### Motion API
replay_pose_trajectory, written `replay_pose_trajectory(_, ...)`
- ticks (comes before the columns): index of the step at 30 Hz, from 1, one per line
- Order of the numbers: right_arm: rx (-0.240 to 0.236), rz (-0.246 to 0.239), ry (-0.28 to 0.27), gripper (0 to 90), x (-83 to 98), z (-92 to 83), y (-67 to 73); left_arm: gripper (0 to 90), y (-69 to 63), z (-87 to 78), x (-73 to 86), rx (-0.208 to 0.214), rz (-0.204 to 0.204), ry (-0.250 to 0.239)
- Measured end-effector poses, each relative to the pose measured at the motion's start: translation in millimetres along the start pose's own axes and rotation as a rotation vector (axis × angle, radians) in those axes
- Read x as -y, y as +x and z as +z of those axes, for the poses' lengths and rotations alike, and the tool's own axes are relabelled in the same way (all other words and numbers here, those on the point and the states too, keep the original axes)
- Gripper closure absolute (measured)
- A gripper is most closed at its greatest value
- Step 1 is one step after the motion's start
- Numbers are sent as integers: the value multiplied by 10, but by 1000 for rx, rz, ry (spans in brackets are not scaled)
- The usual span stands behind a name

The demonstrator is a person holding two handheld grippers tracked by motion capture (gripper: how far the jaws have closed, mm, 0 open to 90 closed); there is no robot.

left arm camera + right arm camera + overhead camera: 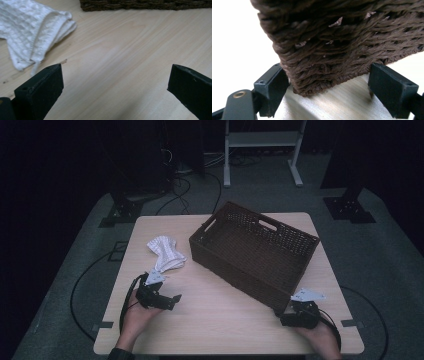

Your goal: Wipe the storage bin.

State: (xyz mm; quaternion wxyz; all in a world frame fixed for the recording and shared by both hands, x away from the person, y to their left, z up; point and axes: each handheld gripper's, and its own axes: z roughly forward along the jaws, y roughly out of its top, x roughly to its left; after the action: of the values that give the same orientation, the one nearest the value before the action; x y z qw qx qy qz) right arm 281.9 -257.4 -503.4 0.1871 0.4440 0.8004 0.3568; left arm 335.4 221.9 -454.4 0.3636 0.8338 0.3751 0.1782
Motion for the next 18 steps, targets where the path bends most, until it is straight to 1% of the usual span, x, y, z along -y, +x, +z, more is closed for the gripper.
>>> replay_pose_trajectory(1, 0, 0, 0, 164, 0, 0, 0, 0, 16, -9, -5, -2, -7, -10)
replay_pose_trajectory(2, 0, 0, 0, 164, 0, 0, 0, 0, 36, -17, -12, -3, -13, -6)
replay_pose_trajectory(8, 0, 0, 0, 163, 0, 0, 0, 0, 133, -67, -83, -21, -20, -15)
replay_pose_trajectory(9, 0, 0, 0, 163, 0, 0, 0, 0, 151, -75, -94, -18, -27, -28)
replay_pose_trajectory(10, 0, 1, 0, 164, 0, 0, 0, 15, 169, -82, -108, -16, -26, -31)
replay_pose_trajectory(12, 0, 0, 0, 164, 0, 0, 0, 20, 196, -89, -138, -25, -24, -35)
replay_pose_trajectory(14, 1, -2, 0, 163, 0, 0, -1, 20, 235, -94, -165, -34, -21, -29)
replay_pose_trajectory(16, 1, -1, 1, 164, 0, 0, -1, 20, 265, -88, -178, -39, -34, -45)
replay_pose_trajectory(18, 1, -1, 1, 164, 0, 0, -1, 20, 294, -72, -193, -41, -36, -34)
